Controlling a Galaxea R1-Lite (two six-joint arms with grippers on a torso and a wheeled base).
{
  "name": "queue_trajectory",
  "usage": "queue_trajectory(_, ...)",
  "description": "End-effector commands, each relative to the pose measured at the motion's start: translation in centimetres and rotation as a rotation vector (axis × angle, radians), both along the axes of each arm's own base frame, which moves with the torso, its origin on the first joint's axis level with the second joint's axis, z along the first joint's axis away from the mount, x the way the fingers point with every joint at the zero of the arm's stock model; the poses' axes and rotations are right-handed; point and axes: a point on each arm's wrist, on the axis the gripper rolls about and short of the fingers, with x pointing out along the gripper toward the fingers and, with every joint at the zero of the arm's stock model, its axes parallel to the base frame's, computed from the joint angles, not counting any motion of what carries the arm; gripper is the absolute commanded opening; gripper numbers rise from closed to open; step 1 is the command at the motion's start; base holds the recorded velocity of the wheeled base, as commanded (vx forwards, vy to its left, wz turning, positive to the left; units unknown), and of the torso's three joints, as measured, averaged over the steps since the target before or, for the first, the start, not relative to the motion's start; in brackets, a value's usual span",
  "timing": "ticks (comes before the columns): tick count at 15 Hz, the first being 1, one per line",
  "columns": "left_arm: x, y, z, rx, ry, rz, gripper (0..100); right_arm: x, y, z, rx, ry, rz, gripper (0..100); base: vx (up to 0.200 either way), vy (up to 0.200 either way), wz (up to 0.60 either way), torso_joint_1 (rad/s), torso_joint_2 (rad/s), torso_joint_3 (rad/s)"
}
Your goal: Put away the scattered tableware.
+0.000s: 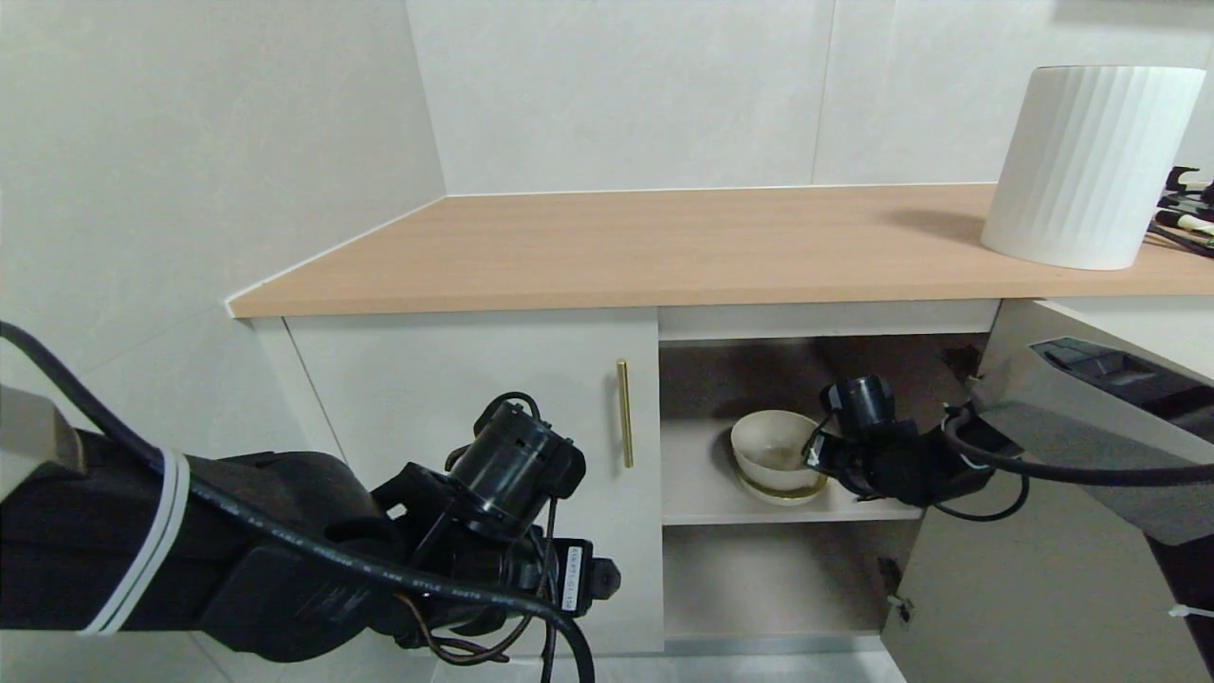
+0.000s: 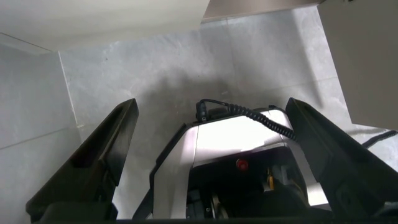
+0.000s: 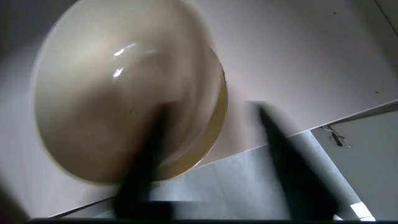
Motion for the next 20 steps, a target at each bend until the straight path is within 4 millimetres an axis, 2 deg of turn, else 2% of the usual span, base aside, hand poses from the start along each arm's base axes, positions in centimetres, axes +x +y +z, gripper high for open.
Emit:
queue_trajectory(1,0.0,0.0,0.0,0.000,0.000,0.001,100,0.0,0.0,0.0,0.000,0.001,0.001,100,0.000,0.000,0.00,0.000,0.00,0.000)
queue_trajectory(5,0.0,0.0,0.0,0.000,-0.002,0.004,100,-0.2,0.0,0.1,0.000,0.003,0.001,100,0.000,0.000,0.00,0.000,0.00,0.000)
queue_trajectory(7,0.1,0.3,0.4,-0.009,-0.012,0.014,100,-0.8,-0.1,1.0,0.001,0.002,0.005,100,0.000,0.000,0.00,0.000,0.00,0.000)
queue_trajectory(11,-0.6,3.1,4.7,-0.093,-0.123,0.069,100,-6.8,0.7,6.7,0.008,0.043,0.111,100,0.000,0.000,0.00,0.000,0.00,0.000)
queue_trajectory(12,-1.9,4.9,7.1,-0.137,-0.185,0.093,100,-10.7,0.5,10.5,0.029,0.033,0.222,100,0.000,0.000,0.00,0.000,0.00,0.000)
queue_trajectory(13,-2.9,5.7,8.2,-0.156,-0.211,0.094,100,-13.2,0.2,12.6,0.045,0.022,0.287,100,0.000,0.000,0.00,0.000,0.00,0.000)
queue_trajectory(15,-5.2,7.2,9.8,-0.190,-0.249,0.095,100,-17.9,-0.6,15.5,0.052,0.026,0.377,100,0.000,0.000,0.00,0.000,0.00,0.000)
queue_trajectory(16,-5.9,7.9,9.7,-0.196,-0.254,0.097,100,-19.8,-0.6,16.0,0.054,0.035,0.409,100,0.000,0.000,0.00,0.000,0.00,0.000)
queue_trajectory(18,-6.8,8.7,9.5,-0.197,-0.257,0.104,100,-21.8,-1.0,16.4,0.052,0.034,0.430,100,0.000,0.000,0.00,0.000,0.00,0.000)
queue_trajectory(20,-7.2,9.8,8.3,-0.147,-0.256,0.102,100,-24.3,-1.1,17.4,0.053,0.027,0.480,100,0.000,0.000,0.00,0.000,0.00,0.000)
